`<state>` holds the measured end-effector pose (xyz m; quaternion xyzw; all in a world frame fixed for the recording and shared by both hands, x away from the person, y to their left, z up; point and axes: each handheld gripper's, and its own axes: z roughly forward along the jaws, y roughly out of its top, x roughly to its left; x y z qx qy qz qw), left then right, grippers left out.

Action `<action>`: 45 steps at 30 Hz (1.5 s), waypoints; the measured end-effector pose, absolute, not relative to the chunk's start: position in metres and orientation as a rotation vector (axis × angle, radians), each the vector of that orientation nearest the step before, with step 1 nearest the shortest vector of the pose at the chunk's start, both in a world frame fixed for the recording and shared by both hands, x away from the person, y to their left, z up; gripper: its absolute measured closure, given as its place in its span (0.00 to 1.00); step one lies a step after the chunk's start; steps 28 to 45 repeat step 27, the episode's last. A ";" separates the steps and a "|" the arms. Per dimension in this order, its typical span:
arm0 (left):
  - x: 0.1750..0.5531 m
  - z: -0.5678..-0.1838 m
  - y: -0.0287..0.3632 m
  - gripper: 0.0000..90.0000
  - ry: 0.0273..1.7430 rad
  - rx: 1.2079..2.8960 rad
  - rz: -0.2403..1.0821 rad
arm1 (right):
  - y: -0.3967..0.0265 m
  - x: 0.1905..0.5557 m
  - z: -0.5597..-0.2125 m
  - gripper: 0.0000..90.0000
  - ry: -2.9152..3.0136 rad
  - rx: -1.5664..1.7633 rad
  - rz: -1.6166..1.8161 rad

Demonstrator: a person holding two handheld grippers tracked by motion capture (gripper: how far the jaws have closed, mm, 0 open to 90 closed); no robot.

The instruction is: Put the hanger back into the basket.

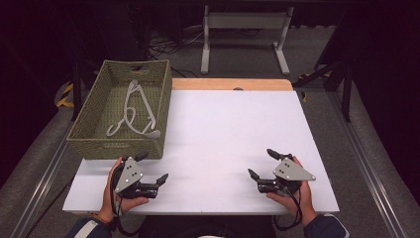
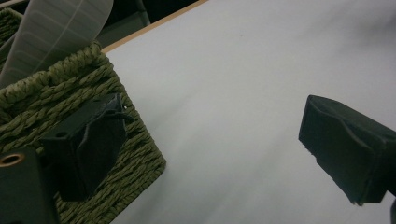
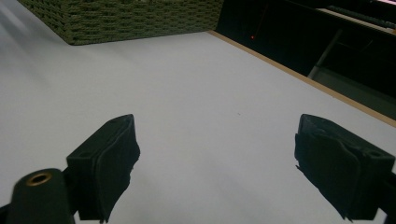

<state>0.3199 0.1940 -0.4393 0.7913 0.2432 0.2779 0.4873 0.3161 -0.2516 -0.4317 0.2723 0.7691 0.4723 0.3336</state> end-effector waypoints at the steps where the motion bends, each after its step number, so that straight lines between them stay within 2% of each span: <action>1: 0.320 -0.440 0.193 0.09 0.595 1.929 0.665 | -0.252 0.316 -0.432 0.16 2.010 0.713 1.232; 45: 0.324 -0.444 0.185 0.09 0.612 1.944 0.637 | -0.256 0.317 -0.432 0.17 2.013 0.707 1.235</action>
